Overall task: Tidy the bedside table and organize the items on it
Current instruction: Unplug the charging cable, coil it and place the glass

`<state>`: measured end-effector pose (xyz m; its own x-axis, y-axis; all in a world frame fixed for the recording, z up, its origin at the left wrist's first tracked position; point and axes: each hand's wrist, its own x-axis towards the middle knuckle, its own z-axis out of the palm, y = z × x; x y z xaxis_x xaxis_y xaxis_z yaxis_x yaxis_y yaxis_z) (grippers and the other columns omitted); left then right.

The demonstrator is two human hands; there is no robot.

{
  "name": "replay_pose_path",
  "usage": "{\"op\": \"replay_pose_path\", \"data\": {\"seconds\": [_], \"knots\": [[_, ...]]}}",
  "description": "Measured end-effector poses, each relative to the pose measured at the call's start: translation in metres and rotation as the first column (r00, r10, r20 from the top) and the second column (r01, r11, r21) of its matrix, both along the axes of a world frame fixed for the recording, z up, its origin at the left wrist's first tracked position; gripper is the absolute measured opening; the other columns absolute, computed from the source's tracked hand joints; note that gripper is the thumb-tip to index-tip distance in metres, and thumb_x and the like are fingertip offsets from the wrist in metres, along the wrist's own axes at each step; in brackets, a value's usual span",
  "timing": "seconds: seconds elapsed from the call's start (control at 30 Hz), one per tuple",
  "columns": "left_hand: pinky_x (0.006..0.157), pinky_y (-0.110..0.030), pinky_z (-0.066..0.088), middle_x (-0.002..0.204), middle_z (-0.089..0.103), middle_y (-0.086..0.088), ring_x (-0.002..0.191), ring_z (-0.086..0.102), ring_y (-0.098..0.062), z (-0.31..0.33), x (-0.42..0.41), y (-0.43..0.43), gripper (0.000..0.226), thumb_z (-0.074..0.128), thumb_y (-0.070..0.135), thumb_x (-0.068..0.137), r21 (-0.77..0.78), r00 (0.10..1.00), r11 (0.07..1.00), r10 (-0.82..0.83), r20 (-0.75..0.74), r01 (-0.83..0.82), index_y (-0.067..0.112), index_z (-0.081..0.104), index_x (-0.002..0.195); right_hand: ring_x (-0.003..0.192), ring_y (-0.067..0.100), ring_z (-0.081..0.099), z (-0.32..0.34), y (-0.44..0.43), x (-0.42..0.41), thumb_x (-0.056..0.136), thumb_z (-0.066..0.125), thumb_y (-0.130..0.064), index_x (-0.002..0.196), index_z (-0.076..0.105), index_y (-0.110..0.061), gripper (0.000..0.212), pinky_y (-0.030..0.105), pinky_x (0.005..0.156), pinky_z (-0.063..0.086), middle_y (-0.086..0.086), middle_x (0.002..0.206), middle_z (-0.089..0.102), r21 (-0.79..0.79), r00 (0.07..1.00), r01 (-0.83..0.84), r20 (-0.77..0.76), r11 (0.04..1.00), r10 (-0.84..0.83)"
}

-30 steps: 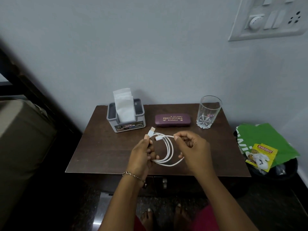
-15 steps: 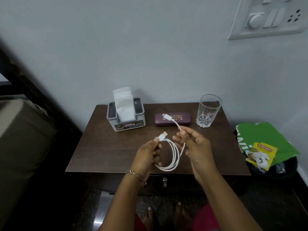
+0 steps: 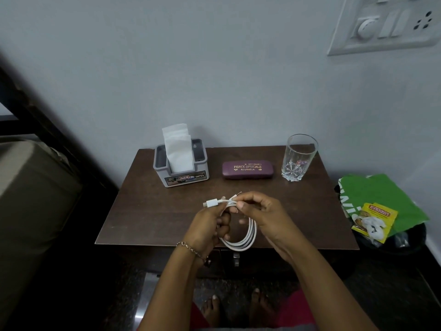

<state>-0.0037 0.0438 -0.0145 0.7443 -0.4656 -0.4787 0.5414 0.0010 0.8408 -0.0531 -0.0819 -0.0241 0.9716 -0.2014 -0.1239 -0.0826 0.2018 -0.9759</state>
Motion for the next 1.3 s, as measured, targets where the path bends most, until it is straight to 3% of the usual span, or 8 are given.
{"op": "replay_pose_path", "data": {"seconds": [0.13,0.3,0.5,0.73,0.83,1.1,1.23,1.3], "knots": [[0.036,-0.014,0.029,0.040,0.026,0.007,0.027,0.017,-0.004,-0.003,0.002,-0.004,0.045,0.032,0.033,0.097,-0.034,0.985,0.988,0.147,-0.090,-0.150,0.014,0.053,0.063,0.066,0.004,0.060,-0.002,0.002,-0.001,0.083,0.063,0.000,0.087,0.072,-0.011,0.014,0.015,0.056,0.048,-0.001,0.078,0.069,0.013,0.998,0.052,-0.017,0.999,-0.052],[0.050,-0.023,0.048,0.054,0.051,-0.002,0.036,0.042,-0.009,-0.005,0.007,-0.003,0.061,0.027,0.060,0.091,-0.206,0.973,0.952,0.212,-0.095,-0.227,0.005,0.053,0.090,0.066,0.001,0.063,-0.003,0.006,0.002,0.083,0.061,0.003,0.085,0.071,-0.012,0.018,0.013,0.061,0.051,-0.003,0.079,0.071,0.162,0.972,0.234,-0.022,0.959,-0.234],[0.055,-0.029,0.048,0.063,0.046,-0.003,0.037,0.047,-0.002,-0.008,-0.007,-0.016,0.021,0.045,0.026,0.095,0.034,0.967,0.982,0.179,0.180,-0.188,0.006,0.049,0.088,0.076,0.005,0.064,0.000,0.005,0.001,0.084,0.061,0.003,0.088,0.070,-0.008,0.014,0.013,0.064,0.051,0.002,0.088,0.070,0.240,0.929,0.365,-0.027,0.900,-0.370],[0.041,-0.018,0.041,0.046,0.037,0.006,0.034,0.033,-0.004,-0.001,-0.007,-0.017,0.027,0.039,0.021,0.097,-0.318,0.971,0.919,0.203,-0.129,-0.234,0.005,0.054,0.081,0.072,0.012,0.069,0.006,0.003,0.001,0.084,0.060,0.005,0.099,0.053,-0.010,0.022,0.022,0.065,0.056,0.011,0.084,0.065,0.310,0.924,0.360,0.011,0.880,-0.382],[0.035,-0.014,0.029,0.043,0.034,0.008,0.031,0.026,-0.001,-0.001,-0.004,-0.016,0.026,0.039,0.019,0.097,-0.310,0.961,0.910,0.246,-0.130,-0.275,0.006,0.053,0.079,0.075,0.017,0.071,0.004,0.005,0.002,0.085,0.062,-0.001,0.111,0.048,-0.007,0.030,0.024,0.067,0.058,0.015,0.090,0.069,0.275,0.921,0.386,-0.053,0.881,-0.387],[0.028,-0.010,0.016,0.039,0.034,0.010,0.029,0.022,0.002,-0.005,0.007,-0.010,0.026,0.040,0.021,0.097,-0.212,0.822,0.803,0.569,-0.007,-0.557,0.011,0.048,0.075,0.065,0.010,0.065,0.002,0.002,-0.001,0.088,0.059,-0.007,0.091,0.063,-0.007,0.005,0.024,0.068,0.056,0.006,0.079,0.068,0.233,0.902,0.431,-0.143,0.872,-0.408],[0.029,-0.010,0.020,0.049,0.032,0.005,0.026,0.025,0.001,-0.009,0.010,-0.010,0.024,0.037,0.021,0.098,-0.140,0.781,0.778,0.623,0.043,-0.613,0.013,0.045,0.077,0.052,0.010,0.056,0.006,0.000,-0.004,0.081,0.064,-0.002,0.076,0.066,-0.011,0.010,0.021,0.055,0.048,-0.002,0.063,0.062,-0.126,0.955,0.292,-0.016,0.948,-0.296],[0.030,-0.010,0.022,0.052,0.032,0.003,0.027,0.027,0.000,-0.011,0.009,-0.012,0.022,0.037,0.023,0.098,-0.088,0.780,0.785,0.620,0.089,-0.613,0.014,0.042,0.078,0.053,0.012,0.056,0.002,0.004,-0.003,0.077,0.066,-0.004,0.069,0.066,-0.014,0.013,0.025,0.057,0.046,-0.003,0.061,0.062,-0.425,0.954,0.288,0.054,0.858,-0.294]]}}
